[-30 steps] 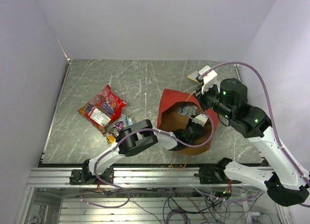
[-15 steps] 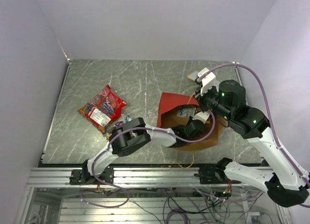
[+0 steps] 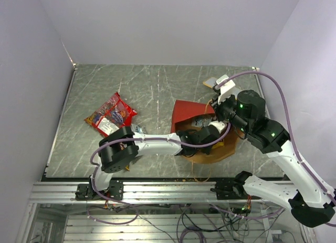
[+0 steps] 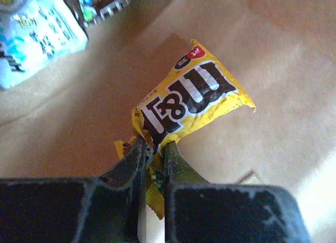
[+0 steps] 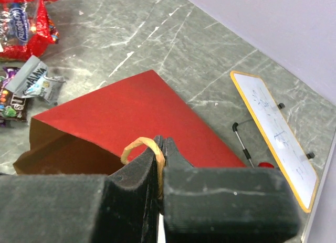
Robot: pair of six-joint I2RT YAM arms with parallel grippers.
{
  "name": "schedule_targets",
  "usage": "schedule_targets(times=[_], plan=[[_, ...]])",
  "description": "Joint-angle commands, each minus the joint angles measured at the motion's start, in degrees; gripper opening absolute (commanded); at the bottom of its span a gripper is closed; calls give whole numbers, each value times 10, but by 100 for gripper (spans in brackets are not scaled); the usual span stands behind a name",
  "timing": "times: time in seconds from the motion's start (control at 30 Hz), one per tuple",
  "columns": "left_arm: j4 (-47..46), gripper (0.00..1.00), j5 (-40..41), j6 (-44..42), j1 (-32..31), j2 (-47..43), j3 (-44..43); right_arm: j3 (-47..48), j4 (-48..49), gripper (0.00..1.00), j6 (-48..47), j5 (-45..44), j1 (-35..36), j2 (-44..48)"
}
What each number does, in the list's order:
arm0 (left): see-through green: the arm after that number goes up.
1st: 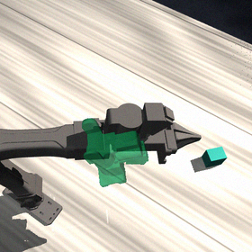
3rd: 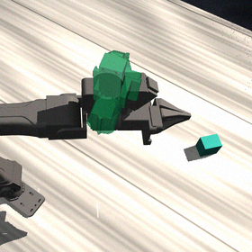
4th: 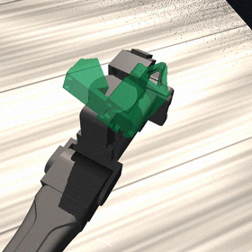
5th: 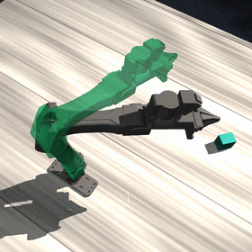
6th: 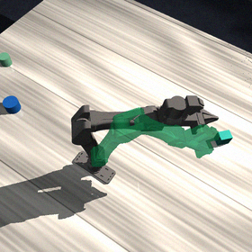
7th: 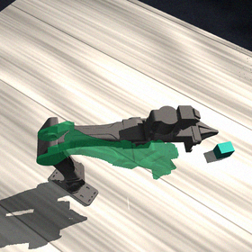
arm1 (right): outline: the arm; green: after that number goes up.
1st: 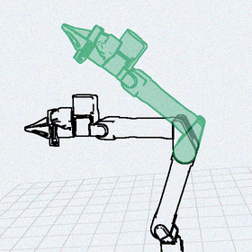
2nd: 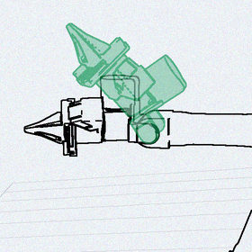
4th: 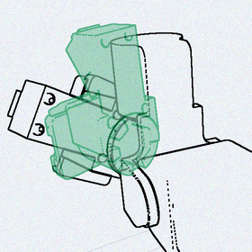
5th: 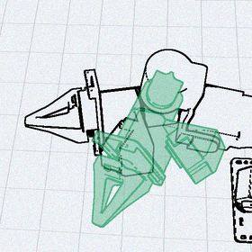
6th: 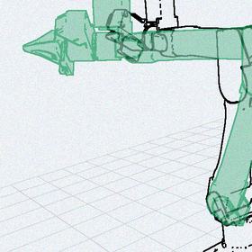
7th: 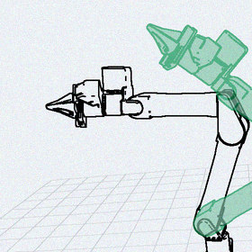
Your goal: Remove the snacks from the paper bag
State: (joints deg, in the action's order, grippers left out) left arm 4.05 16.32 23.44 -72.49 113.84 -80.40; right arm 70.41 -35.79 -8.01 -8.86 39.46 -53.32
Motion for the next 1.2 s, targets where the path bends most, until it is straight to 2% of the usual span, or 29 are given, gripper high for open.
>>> schedule_targets(times=[0.0, 0.27, 0.43, 0.63, 0.8, 1.0, 1.17], plan=[[109, 7, -71, 4, -4, -59, 1, -21, 13, 0, -2, -43, 0, 12], [182, 7, -99, -22, -4, -127, -7, -16, 9, 0, 32, -53, 0, -2], [186, 7, -100, -14, -3, -184, 30, -13, -8, 0, 42, -76, 0, -2], [194, 7, -77, -24, 0, -262, 73, -63, 23, 0, 45, -100, 0, 41], [205, 7, -84, -5, 1, -318, 39, -68, 23, 0, 47, -94, 0, 44], [283, 7, -27, 49, 1, -394, 20, -58, 42, 0, 27, -87, 0, 28], [453, 7, 55, 82, 2, -445, -47, -46, 32, 0, -18, -102, 0, 17]])
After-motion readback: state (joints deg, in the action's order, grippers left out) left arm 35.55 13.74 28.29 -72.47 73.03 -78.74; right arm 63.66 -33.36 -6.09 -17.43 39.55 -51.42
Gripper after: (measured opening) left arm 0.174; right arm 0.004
